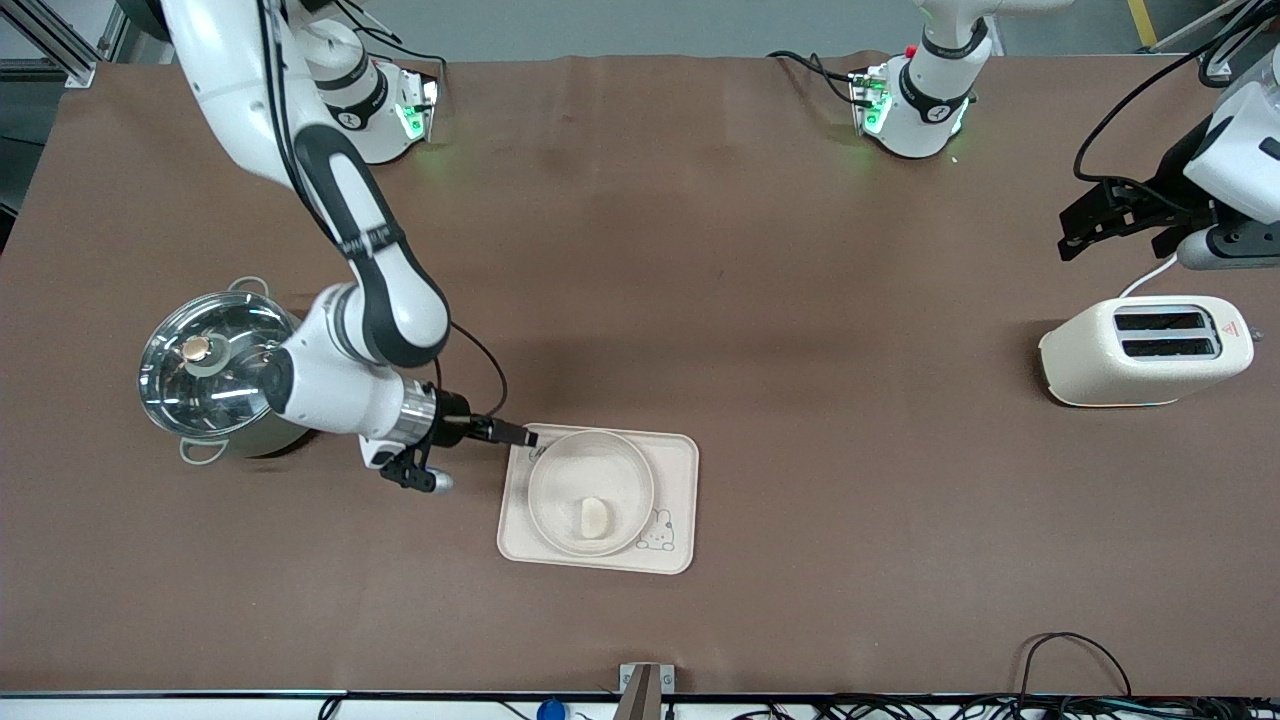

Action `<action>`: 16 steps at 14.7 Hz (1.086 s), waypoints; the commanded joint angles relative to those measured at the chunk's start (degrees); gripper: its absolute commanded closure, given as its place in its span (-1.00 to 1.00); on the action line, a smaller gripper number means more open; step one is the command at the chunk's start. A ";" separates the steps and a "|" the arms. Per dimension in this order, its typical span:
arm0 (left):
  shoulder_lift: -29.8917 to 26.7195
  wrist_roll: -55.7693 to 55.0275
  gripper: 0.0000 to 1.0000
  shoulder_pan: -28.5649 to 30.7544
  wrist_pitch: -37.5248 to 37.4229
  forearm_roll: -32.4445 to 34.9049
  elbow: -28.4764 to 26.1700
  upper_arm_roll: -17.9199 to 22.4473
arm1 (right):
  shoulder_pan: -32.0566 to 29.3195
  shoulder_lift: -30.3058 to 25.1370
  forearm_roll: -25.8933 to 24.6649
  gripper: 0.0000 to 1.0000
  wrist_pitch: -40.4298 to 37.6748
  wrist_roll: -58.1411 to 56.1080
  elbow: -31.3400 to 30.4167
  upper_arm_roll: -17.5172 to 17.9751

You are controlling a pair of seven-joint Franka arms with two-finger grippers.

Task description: Place bun in plate and plate on tray

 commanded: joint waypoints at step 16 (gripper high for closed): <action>-0.10 0.70 -1.00 -0.37 -0.23 -0.14 0.97 0.25 | -21.19 -27.74 -44.18 -1.00 -44.46 -4.86 19.48 1.21</action>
